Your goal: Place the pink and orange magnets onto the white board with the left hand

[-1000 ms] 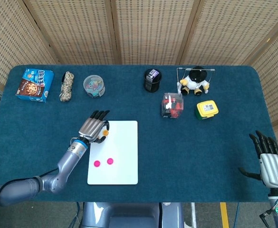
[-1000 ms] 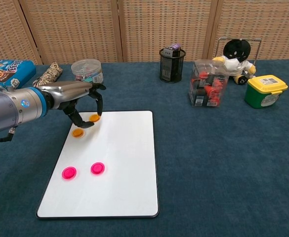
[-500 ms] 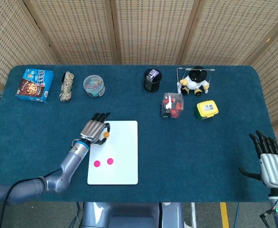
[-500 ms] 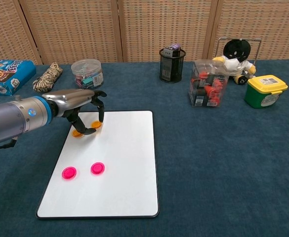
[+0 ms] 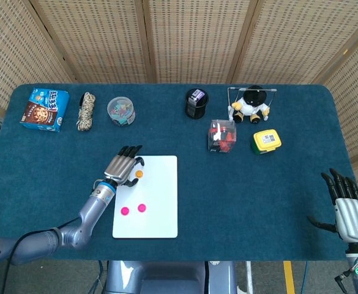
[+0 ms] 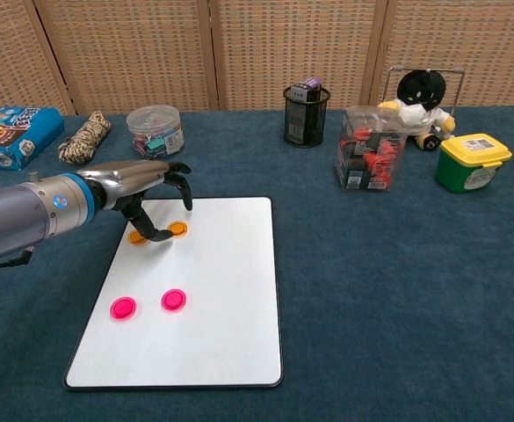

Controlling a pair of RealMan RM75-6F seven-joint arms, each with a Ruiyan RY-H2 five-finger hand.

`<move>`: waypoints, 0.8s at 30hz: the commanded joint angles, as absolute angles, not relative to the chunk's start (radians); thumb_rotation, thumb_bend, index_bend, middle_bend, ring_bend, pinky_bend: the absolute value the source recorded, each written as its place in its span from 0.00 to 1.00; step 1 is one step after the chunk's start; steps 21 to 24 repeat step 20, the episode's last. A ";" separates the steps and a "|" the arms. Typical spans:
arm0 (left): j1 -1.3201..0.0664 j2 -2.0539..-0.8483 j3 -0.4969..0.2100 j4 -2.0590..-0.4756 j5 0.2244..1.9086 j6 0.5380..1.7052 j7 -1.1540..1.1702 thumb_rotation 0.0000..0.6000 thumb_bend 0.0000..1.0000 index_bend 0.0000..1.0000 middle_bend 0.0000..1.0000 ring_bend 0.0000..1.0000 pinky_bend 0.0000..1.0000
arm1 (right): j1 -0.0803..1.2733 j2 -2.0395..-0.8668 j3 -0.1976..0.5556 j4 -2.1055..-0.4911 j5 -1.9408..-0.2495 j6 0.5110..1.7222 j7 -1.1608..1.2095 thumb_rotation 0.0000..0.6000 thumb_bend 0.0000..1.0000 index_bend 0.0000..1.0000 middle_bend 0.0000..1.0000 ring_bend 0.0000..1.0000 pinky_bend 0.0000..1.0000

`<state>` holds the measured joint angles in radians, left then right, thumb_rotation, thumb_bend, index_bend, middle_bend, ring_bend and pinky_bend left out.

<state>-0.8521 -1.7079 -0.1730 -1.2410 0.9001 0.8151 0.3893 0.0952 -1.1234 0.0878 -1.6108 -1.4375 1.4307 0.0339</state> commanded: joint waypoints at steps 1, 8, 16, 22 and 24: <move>-0.851 -1.704 -0.174 -1.248 0.902 0.819 0.388 1.00 0.33 0.32 0.00 0.00 0.00 | 0.095 -1.124 0.088 -1.611 -1.437 1.431 0.035 1.00 0.00 0.00 0.00 0.00 0.00; -0.799 -1.615 -0.162 -1.377 1.012 0.912 0.332 1.00 0.32 0.25 0.00 0.00 0.00 | 0.095 -1.124 0.089 -1.608 -1.440 1.433 0.036 1.00 0.00 0.00 0.00 0.00 0.00; -0.577 -1.410 -0.064 -1.568 1.250 1.260 0.242 1.00 0.00 0.00 0.00 0.00 0.00 | 0.091 -1.132 0.087 -1.603 -1.453 1.452 0.025 1.00 0.00 0.00 0.00 0.00 0.00; -0.441 -1.320 -0.009 -1.617 1.295 1.412 0.174 1.00 0.00 0.00 0.00 0.00 0.00 | 0.088 -1.136 0.087 -1.603 -1.459 1.462 0.014 1.00 0.00 0.00 0.00 0.00 0.00; -0.441 -1.320 -0.009 -1.617 1.295 1.412 0.174 1.00 0.00 0.00 0.00 0.00 0.00 | 0.088 -1.136 0.087 -1.603 -1.459 1.462 0.014 1.00 0.00 0.00 0.00 0.00 0.00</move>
